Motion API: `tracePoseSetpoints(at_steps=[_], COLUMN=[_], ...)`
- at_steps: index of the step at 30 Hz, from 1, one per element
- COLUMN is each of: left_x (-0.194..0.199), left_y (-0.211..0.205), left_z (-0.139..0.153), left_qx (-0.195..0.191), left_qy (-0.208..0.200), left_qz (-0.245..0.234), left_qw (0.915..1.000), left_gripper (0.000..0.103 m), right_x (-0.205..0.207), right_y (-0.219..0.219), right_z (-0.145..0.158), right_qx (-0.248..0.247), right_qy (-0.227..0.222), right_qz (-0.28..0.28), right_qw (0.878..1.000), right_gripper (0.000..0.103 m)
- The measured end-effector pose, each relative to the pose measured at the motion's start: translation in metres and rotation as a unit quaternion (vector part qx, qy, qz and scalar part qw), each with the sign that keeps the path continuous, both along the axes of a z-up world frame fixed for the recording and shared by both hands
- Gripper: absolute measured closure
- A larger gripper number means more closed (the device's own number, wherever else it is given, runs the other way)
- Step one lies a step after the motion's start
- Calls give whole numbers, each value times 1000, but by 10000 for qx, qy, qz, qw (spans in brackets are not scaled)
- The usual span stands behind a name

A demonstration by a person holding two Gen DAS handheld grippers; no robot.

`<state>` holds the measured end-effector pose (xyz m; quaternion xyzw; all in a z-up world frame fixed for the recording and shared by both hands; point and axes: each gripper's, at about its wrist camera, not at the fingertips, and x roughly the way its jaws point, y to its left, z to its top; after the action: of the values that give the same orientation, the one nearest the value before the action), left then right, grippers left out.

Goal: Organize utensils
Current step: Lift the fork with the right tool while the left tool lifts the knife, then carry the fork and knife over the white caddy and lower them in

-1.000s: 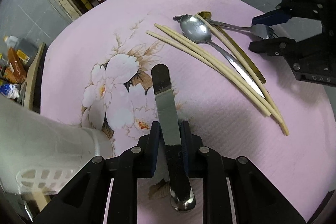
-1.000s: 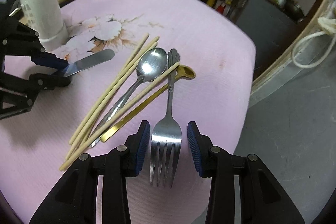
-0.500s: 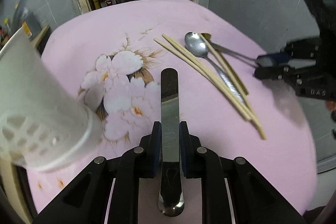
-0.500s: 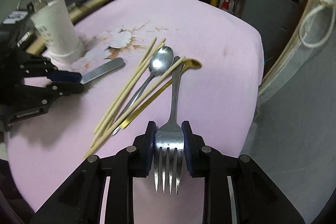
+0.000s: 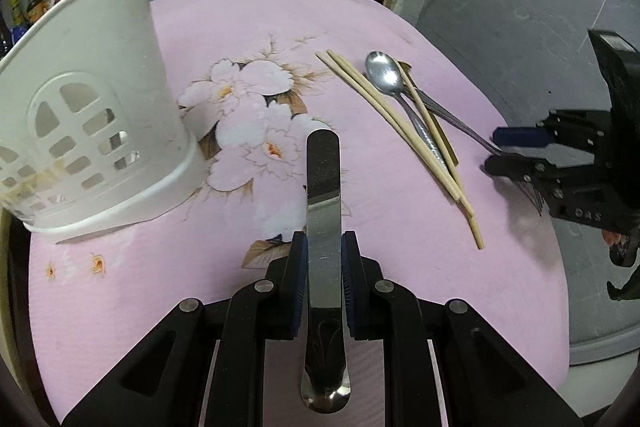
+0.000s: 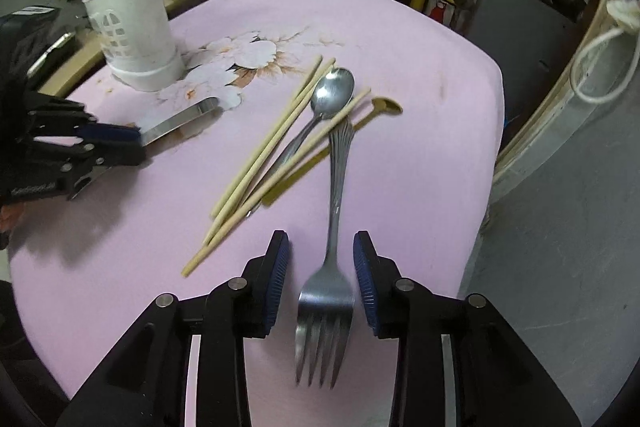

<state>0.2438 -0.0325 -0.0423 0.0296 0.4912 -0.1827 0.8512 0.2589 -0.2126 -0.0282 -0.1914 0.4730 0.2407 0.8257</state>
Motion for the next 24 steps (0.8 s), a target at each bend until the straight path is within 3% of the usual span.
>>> tracePoseSetpoints(at_steps=[5,10,13,18,24], left_x=[-7,-7,-5,-14,-31], left_y=[2,2,0,4,15], left_z=[1,-2,-2,3,12], left_qx=[54,154,217,116,-302], left_qy=[-50,-30,-59,-524,-1076], left_qz=[30,-12,-49,-33,154], left_qw=[10000,9999,9997,9986,9936], left_gripper=[90,90,90,90,90], right_x=[26,47,60,35,-4], right_y=[10,18,15,16,-8], right_z=[-3,-8,-11,-5,17], right_qx=[-93,-58,168,118,715], right_qy=[91,274,468,-133,-1156], right_qz=[-37,-119,-303,-148,-293], right_qw=[9999,9995,9983,9997,9903], right_gripper=[81,83,95,95,95])
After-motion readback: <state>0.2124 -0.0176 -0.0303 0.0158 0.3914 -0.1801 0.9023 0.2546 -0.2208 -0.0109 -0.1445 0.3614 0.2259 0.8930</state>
